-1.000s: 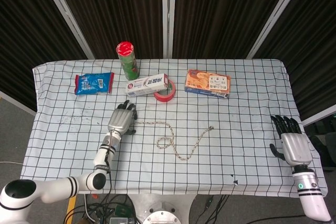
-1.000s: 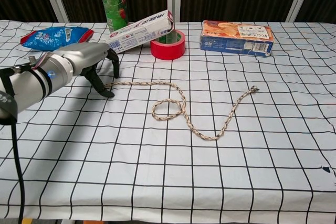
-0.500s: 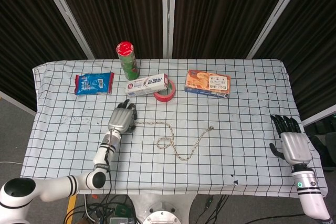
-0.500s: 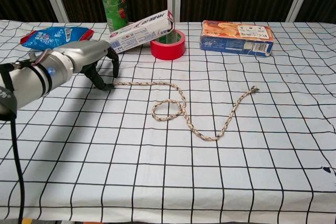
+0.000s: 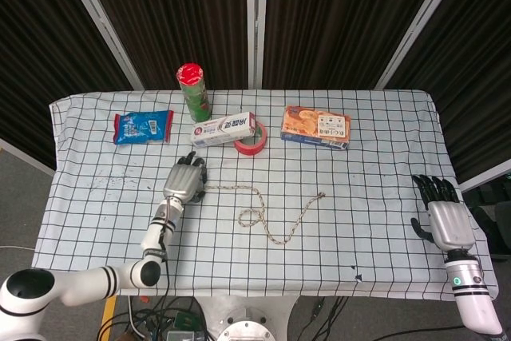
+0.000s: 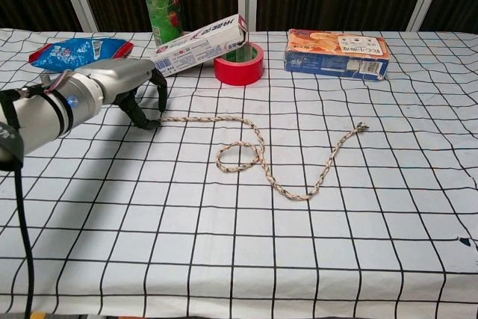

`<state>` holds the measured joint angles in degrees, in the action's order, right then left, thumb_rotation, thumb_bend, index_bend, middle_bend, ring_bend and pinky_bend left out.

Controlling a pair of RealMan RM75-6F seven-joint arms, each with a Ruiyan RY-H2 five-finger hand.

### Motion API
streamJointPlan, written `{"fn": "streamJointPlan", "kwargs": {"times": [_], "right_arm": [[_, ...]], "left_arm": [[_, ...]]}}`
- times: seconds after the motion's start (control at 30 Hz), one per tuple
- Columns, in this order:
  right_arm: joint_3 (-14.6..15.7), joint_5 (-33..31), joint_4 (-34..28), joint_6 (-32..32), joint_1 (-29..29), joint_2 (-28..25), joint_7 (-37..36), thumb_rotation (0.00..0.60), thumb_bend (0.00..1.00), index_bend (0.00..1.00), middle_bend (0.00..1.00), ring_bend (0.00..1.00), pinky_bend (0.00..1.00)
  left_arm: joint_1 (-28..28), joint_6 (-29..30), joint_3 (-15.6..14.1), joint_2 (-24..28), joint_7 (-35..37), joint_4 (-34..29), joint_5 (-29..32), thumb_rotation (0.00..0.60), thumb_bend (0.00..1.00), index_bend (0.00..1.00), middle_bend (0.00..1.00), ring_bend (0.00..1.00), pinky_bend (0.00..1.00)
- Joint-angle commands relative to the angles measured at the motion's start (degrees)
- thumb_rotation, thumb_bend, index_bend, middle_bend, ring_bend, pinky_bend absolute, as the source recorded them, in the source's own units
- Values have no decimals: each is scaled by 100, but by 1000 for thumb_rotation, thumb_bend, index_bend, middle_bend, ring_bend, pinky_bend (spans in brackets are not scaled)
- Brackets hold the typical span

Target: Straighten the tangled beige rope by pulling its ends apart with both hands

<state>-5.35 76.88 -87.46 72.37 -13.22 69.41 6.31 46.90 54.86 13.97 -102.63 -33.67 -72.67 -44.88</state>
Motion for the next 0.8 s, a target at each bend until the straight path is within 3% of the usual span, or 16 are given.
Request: {"fn": "streamJointPlan", "kwargs": {"times": [0.03,0.8], "right_arm": [[-2,-5,3,-8,-3,2,-6,600,285,0,71,0,0],[-16,-85,76,-57,-14,53,12,600,294,0,84,0,0]], "left_arm": [[17,-22,-18,-19,-10,39,26,600,258,492,183,0,159],[98,-121,-49,-201,112,384,65,600,254,540,207,0,160]]}}
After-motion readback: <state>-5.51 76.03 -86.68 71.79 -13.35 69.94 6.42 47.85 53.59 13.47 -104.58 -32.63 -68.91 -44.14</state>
